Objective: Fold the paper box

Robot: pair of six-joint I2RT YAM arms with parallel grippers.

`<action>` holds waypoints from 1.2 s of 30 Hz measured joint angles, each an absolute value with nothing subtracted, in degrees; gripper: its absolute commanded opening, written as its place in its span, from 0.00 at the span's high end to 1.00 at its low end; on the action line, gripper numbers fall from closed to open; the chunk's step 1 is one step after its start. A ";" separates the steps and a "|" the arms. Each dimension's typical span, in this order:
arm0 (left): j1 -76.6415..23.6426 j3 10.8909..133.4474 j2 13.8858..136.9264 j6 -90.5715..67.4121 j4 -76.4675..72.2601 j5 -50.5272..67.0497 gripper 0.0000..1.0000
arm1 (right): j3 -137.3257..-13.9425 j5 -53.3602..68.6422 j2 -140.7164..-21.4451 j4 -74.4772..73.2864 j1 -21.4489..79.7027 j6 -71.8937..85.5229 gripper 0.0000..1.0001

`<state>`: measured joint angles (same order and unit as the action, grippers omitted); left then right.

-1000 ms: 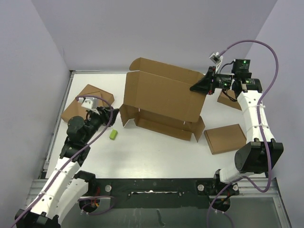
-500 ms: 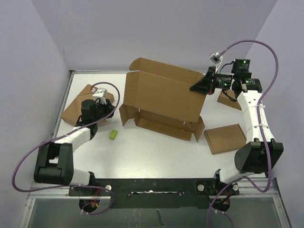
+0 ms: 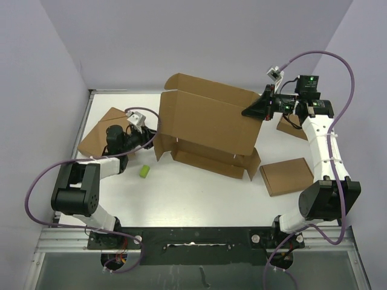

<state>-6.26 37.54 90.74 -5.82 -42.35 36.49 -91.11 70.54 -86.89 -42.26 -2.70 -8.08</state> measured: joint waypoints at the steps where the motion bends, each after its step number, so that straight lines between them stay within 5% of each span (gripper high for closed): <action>1: -6.26 36.75 91.07 -6.48 -43.94 37.32 0.68 | -91.11 70.57 -86.89 -42.26 -2.72 -8.08 1.00; 22: -8.82 26.68 99.44 -13.10 -70.22 46.98 0.55 | -91.11 70.81 -86.89 -42.00 -3.03 -6.79 1.00; 36: -16.34 26.74 101.49 -6.22 -73.93 38.70 0.50 | -91.11 70.98 -86.89 -41.60 -2.96 -6.52 1.00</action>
